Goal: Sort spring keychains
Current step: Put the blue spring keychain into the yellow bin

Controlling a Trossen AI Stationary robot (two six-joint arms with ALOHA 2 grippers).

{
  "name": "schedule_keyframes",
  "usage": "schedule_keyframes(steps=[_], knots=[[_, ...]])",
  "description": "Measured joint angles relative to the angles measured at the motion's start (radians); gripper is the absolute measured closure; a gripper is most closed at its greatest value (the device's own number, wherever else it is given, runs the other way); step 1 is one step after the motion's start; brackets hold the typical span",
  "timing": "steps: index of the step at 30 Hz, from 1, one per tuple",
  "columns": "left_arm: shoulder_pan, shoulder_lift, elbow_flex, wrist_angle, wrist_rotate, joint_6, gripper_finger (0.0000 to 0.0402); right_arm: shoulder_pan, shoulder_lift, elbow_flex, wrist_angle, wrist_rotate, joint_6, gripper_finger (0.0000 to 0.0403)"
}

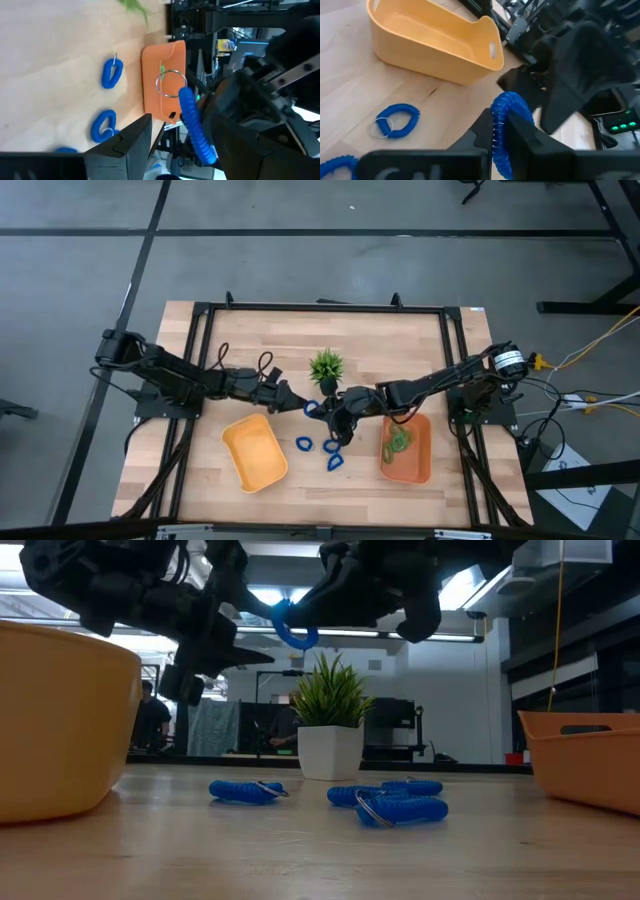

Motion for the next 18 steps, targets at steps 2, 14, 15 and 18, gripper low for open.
schedule_keyframes(steps=[2,14,15,18], knots=[[-0.006,0.01,0.0,0.009,-0.004,-0.016,0.0205,0.0,0.0,0.0,0.017,0.0,-0.004,0.0368],[-0.051,0.024,0.0,0.07,-0.074,0.008,0.0207,-0.026,0.0,0.0,0.06,-0.022,-0.029,0.0363],[-0.056,0.024,0.0,0.07,-0.084,0.008,0.021,-0.031,0.0,0.0,0.06,-0.033,-0.027,0.0363],[-0.069,0.024,0.0,0.071,-0.117,0.02,0.0227,-0.042,0.0,0.0,0.059,-0.043,-0.022,0.0361]])
